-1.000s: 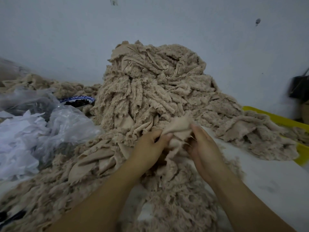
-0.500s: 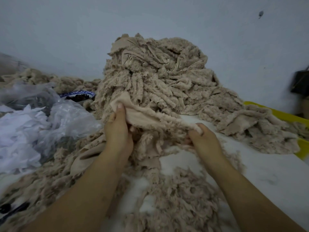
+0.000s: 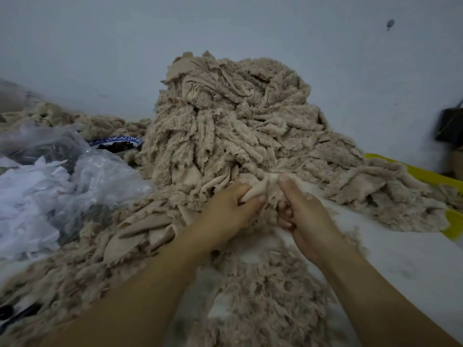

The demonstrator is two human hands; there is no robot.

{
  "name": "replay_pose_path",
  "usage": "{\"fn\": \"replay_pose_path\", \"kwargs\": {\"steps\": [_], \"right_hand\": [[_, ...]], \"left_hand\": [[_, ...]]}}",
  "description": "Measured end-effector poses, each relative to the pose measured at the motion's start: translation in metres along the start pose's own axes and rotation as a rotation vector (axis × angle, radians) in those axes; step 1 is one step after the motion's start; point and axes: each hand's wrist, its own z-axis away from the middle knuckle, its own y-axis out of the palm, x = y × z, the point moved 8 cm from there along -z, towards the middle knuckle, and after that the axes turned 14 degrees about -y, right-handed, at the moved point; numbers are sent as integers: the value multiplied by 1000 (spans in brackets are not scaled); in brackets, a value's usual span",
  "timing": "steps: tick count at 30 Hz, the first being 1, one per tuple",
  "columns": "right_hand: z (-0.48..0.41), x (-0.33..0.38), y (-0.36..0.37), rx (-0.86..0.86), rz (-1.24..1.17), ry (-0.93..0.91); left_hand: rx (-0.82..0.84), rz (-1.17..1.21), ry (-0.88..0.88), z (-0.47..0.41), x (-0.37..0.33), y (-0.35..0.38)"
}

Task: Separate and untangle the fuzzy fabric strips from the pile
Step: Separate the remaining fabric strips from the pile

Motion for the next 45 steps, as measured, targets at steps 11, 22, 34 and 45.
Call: {"fn": "replay_pose_path", "kwargs": {"steps": [11, 22, 34, 45], "right_hand": [[2, 3, 3, 85, 390, -191], [3, -17, 13, 317, 786, -229], [-6, -22, -24, -66, 74, 61], [7, -31, 10, 227, 168, 68]], "left_hand": [[-96, 590, -183, -2, 18, -18], [-31, -3, -26, 8, 8, 5], [-252, -632, -220, -11, 44, -26], [-66, -259, 252, 20, -16, 25]]}}
